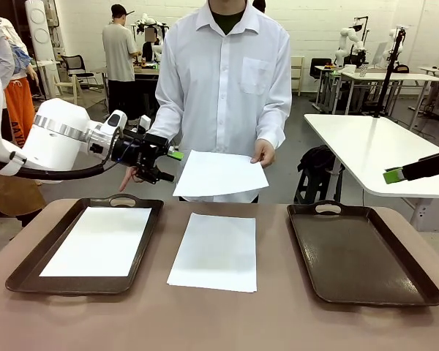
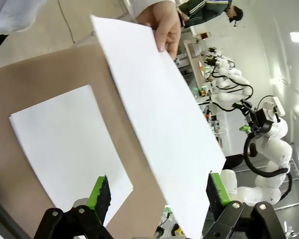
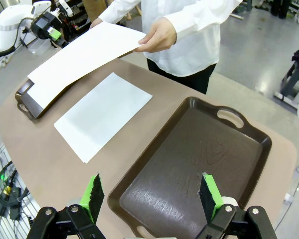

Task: Sort the A4 documents.
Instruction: Receive the A4 Paper, then place the A4 Paper in the designated Handle tray.

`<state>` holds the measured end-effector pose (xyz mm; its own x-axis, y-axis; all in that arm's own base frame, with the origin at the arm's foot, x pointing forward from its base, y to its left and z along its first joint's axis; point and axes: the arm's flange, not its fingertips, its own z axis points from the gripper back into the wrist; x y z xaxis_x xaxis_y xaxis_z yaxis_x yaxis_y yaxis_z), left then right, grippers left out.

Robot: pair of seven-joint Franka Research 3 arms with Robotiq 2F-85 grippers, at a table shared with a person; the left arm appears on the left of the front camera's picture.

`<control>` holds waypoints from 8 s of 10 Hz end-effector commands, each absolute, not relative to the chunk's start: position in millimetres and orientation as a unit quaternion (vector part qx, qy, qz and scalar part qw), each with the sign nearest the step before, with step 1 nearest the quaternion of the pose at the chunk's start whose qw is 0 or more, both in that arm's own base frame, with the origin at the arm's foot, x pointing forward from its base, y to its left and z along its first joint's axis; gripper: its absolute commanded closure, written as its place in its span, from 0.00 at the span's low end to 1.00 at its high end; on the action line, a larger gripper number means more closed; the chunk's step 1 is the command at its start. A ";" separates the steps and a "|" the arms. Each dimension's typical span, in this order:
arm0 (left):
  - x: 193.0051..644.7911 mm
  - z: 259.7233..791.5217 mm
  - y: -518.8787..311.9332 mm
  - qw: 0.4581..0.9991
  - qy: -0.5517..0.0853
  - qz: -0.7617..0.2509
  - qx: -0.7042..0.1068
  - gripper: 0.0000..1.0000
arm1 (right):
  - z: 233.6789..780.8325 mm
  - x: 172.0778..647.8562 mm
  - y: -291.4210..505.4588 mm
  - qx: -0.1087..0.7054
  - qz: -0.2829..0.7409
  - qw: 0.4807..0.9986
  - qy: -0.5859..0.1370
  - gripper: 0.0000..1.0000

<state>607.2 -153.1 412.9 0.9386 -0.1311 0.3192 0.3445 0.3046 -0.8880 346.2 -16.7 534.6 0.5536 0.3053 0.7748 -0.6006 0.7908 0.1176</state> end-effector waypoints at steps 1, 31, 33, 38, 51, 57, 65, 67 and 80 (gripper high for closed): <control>618.8 415.6 -164.4 0.784 -0.075 -0.125 -0.604 0.00 | 532.3 347.9 -17.1 0.197 0.263 0.859 -0.392 0.00; 602.6 393.9 -196.1 0.763 -0.057 -0.104 -0.635 1.00 | 532.3 347.9 -17.1 0.197 0.263 0.859 -0.392 0.00; 602.6 393.9 -196.1 0.763 -0.057 -0.104 -0.635 1.00 | 532.3 347.9 -17.1 0.197 0.263 0.859 -0.392 0.00; 602.6 393.9 -196.1 0.763 -0.057 -0.104 -0.635 1.00 | 532.3 347.9 -17.1 0.197 0.263 0.859 -0.392 0.00; 593.8 403.5 -180.8 0.791 -0.053 -0.104 -0.600 0.99 | 532.3 347.9 -17.1 0.197 0.263 0.859 -0.392 0.00; 564.1 423.3 -81.8 0.843 -0.005 -0.040 -0.537 0.99 | 532.3 347.9 -17.1 0.197 0.263 0.859 -0.392 0.00; 565.3 365.4 -16.1 0.902 0.038 -0.032 -0.428 0.99 | 532.3 347.9 -17.1 0.197 0.263 0.859 -0.392 0.00; 569.4 352.3 -5.5 0.926 0.025 -0.006 -0.376 0.99 | 532.3 347.9 -17.1 0.197 0.263 0.859 -0.392 0.00; 577.7 341.1 40.3 0.964 0.034 0.017 -0.263 0.99 | 532.3 347.9 -17.1 0.197 0.263 0.859 -0.392 0.00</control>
